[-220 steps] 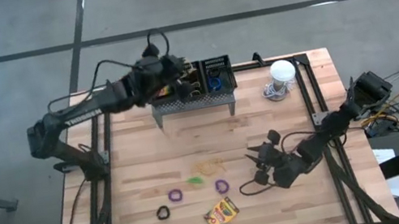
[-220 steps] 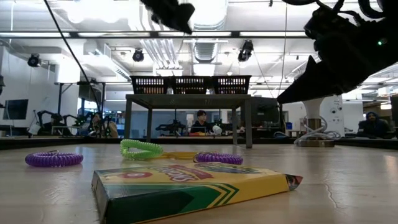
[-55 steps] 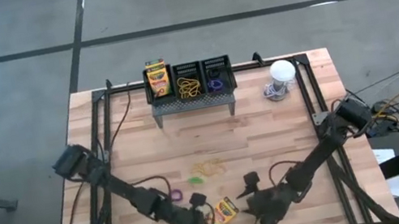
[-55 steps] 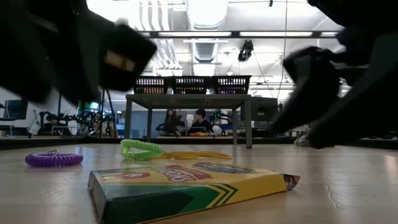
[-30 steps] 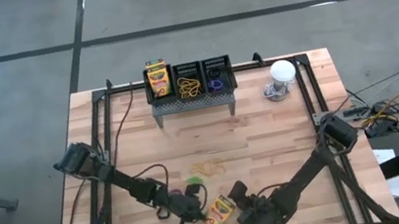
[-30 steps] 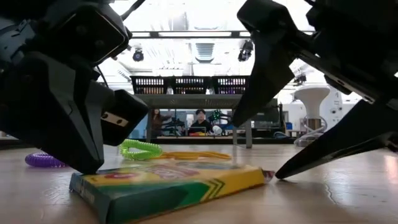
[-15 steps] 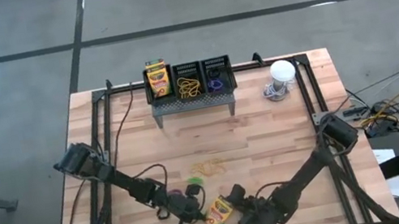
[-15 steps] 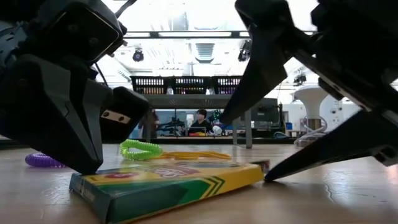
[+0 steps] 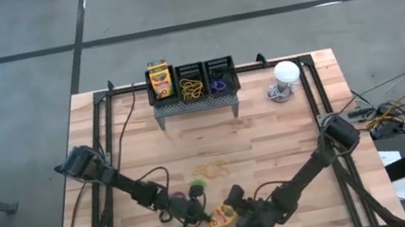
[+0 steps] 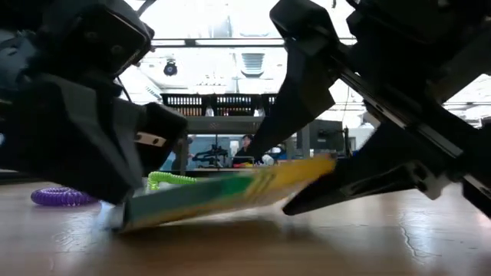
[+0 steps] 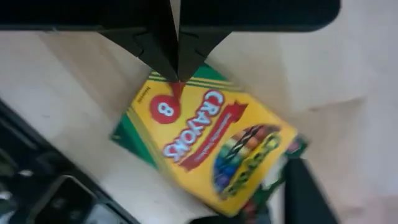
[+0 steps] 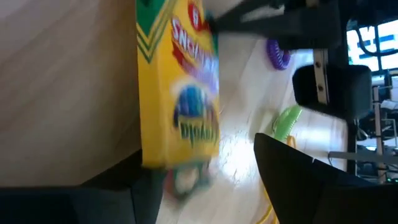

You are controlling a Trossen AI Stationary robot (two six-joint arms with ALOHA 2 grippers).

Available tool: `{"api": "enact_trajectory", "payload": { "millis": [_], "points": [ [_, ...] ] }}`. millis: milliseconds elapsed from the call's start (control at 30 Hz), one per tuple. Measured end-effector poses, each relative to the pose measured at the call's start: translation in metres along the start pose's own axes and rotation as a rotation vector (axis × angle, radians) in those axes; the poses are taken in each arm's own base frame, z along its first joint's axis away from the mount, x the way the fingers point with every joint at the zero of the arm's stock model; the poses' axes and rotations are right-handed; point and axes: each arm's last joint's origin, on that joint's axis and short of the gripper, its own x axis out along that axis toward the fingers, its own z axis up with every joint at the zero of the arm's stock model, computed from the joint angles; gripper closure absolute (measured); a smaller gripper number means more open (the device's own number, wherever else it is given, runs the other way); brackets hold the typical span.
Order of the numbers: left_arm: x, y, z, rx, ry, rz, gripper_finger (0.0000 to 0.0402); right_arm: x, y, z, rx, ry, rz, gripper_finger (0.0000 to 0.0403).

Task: Pick & Place Office Desk Supplies
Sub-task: Put the yellow crayon box in the left black bin on the shelf

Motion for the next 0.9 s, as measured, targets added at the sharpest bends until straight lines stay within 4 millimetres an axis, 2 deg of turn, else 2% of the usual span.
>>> {"api": "enact_trajectory", "payload": {
  "millis": [167,367,467,567,733,900],
  "points": [
    [0.000,0.003,0.001,-0.002,-0.013,0.072,0.0396,0.000,-0.002,0.003,0.028,-0.026,-0.012,0.0207],
    [0.000,0.006,0.001,-0.017,-0.017,0.104,0.0396,-0.001,-0.002,0.003,0.056,-0.024,-0.014,0.0292],
    [-0.008,0.011,0.009,-0.026,-0.014,0.116,0.0393,-0.005,-0.004,0.004,0.058,-0.022,-0.027,0.0336],
    [-0.026,0.015,0.024,-0.031,-0.018,0.163,0.0380,-0.011,-0.004,0.004,0.034,0.003,-0.072,0.0368],
    [-0.055,0.022,0.049,-0.081,-0.088,0.239,0.0366,-0.023,-0.002,0.003,-0.141,0.115,-0.325,0.0377],
    [-0.067,0.036,0.062,-0.169,-0.154,0.225,0.0359,-0.023,0.000,-0.001,-0.428,0.289,-0.505,0.0361]
  ]
}}
